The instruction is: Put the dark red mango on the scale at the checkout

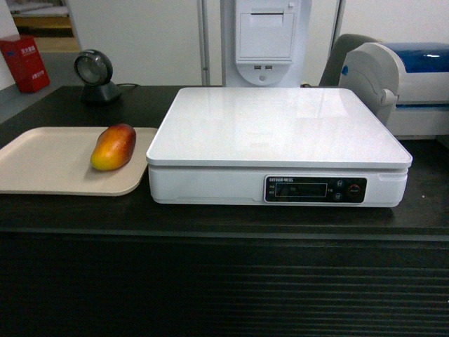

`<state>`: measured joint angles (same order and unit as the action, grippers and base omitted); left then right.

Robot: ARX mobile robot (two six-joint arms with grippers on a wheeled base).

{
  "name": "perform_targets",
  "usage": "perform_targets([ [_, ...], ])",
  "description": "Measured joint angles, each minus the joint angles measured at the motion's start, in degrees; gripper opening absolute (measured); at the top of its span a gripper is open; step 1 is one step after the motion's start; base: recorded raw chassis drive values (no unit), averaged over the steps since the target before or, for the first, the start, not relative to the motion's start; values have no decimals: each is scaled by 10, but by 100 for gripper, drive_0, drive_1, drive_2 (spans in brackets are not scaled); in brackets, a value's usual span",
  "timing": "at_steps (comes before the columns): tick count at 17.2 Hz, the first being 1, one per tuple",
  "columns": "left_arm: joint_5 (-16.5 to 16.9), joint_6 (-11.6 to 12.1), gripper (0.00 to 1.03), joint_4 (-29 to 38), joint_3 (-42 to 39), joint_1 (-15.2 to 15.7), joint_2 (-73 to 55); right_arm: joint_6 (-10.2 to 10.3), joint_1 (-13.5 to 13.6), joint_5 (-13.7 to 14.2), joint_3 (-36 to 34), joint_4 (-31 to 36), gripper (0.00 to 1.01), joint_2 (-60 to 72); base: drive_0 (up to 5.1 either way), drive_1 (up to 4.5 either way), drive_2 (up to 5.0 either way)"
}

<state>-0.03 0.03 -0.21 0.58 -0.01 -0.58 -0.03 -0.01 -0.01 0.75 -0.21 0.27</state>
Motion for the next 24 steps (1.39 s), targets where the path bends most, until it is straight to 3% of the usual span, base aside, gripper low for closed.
perform_targets([
  [13,0,0,98,0,0,0,0,0,0,0,0,0,98,0,0,0,0],
  [14,-22,-2,98,-23,5,-9,-4,0,0,0,0,0,98,0,0,0,0],
  [15,-98,-3,98,-44,17,-58,-38,0,0,0,0,0,98,0,0,0,0],
  [16,-154,-2,98,-27,28,-110,-81,0,0,0,0,0,98,0,0,0,0],
  [18,-295,0,98,62,60,-249,-184,0,0,0,0,0,98,0,0,0,0],
  [19,-324,0,98,101,78,-284,-228,0,0,0,0,0,98,0,0,0,0],
  [20,-309,3,98,141,90,-283,-271,0,0,0,0,0,98,0,0,0,0],
  [21,-289,5,98,173,97,-262,-309,0,0,0,0,0,98,0,0,0,0],
  [24,-162,19,98,303,138,-146,-490,0,0,0,0,0,98,0,0,0,0],
])
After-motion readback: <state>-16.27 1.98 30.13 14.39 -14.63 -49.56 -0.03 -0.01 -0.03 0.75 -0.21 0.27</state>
